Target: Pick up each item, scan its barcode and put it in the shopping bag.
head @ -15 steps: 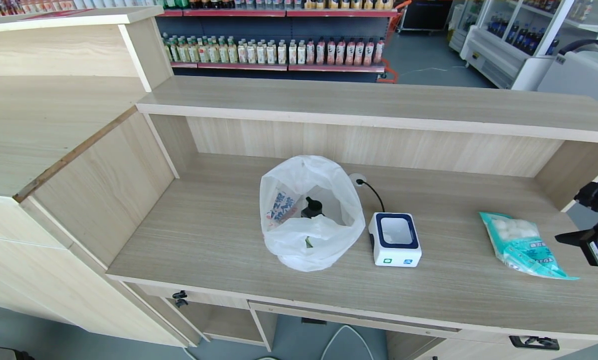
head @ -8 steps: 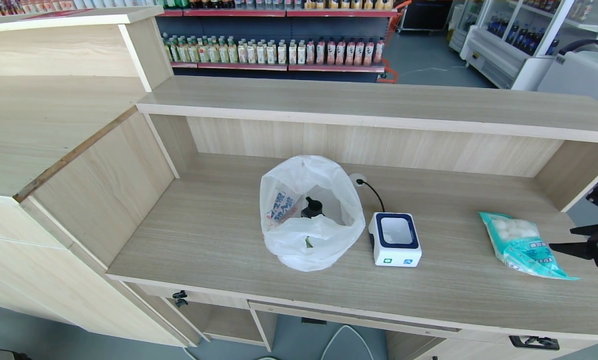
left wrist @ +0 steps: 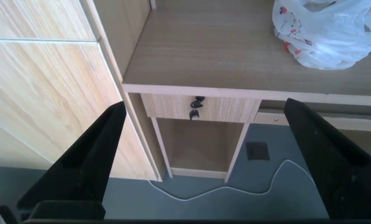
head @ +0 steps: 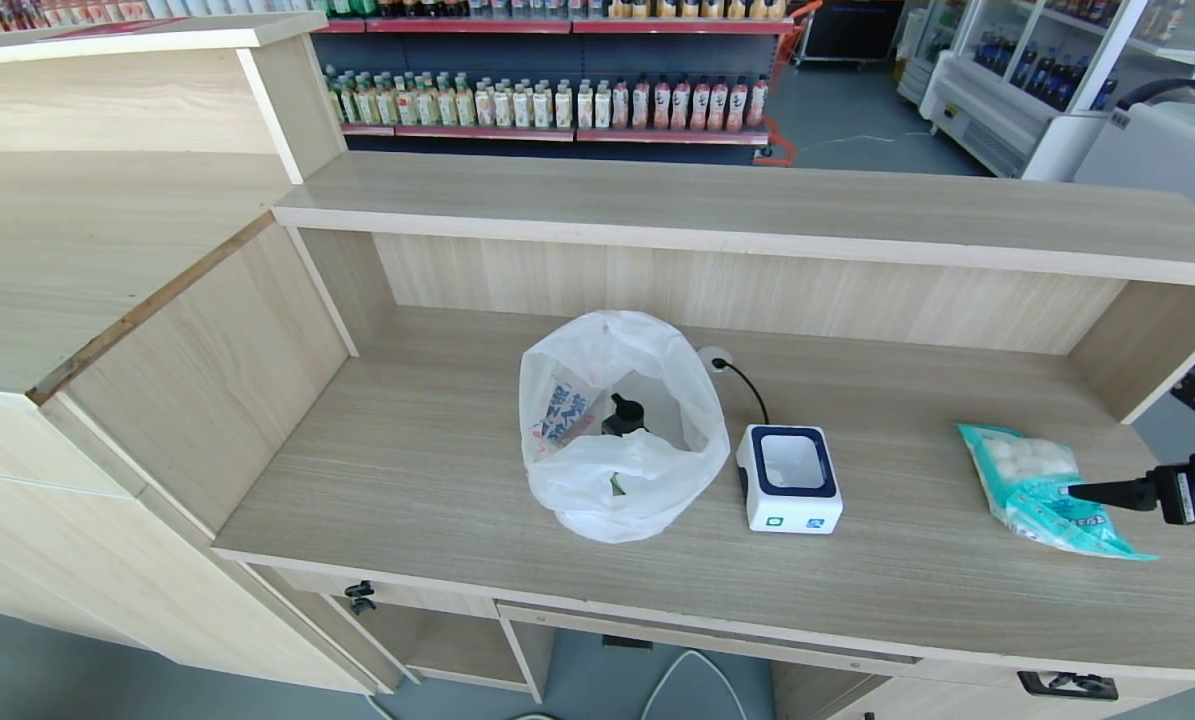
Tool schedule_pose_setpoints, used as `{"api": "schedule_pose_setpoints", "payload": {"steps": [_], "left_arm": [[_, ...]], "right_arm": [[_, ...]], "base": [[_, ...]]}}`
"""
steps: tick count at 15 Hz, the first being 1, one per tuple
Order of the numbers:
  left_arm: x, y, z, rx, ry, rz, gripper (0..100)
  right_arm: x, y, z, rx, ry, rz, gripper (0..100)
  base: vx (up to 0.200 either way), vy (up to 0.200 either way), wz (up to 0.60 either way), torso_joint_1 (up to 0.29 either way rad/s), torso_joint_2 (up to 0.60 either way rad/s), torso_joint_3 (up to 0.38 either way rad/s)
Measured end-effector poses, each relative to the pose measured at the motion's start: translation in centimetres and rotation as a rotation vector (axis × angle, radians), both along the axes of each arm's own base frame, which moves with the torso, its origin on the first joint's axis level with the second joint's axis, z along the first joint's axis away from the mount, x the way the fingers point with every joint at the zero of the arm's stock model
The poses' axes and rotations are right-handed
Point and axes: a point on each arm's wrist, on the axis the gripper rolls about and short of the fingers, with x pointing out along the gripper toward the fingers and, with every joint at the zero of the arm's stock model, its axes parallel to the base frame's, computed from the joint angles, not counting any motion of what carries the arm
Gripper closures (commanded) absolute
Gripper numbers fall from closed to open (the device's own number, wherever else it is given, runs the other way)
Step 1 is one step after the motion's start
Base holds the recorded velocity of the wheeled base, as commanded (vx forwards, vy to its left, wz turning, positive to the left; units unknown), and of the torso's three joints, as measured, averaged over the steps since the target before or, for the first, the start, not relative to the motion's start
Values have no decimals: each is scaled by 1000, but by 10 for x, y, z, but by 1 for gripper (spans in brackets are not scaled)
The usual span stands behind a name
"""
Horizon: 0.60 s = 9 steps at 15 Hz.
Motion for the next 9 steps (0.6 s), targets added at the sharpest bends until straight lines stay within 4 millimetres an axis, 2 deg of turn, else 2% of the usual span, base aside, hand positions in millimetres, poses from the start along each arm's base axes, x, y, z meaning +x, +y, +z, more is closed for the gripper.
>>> {"api": "schedule_pose_setpoints", "payload": {"steps": [9], "left_arm": [[0, 0, 0, 0, 0, 0, 0]], "right_arm": [[31, -13, -29, 138, 63, -80, 0]], "base": [[0, 0, 0, 0, 0, 0]]}}
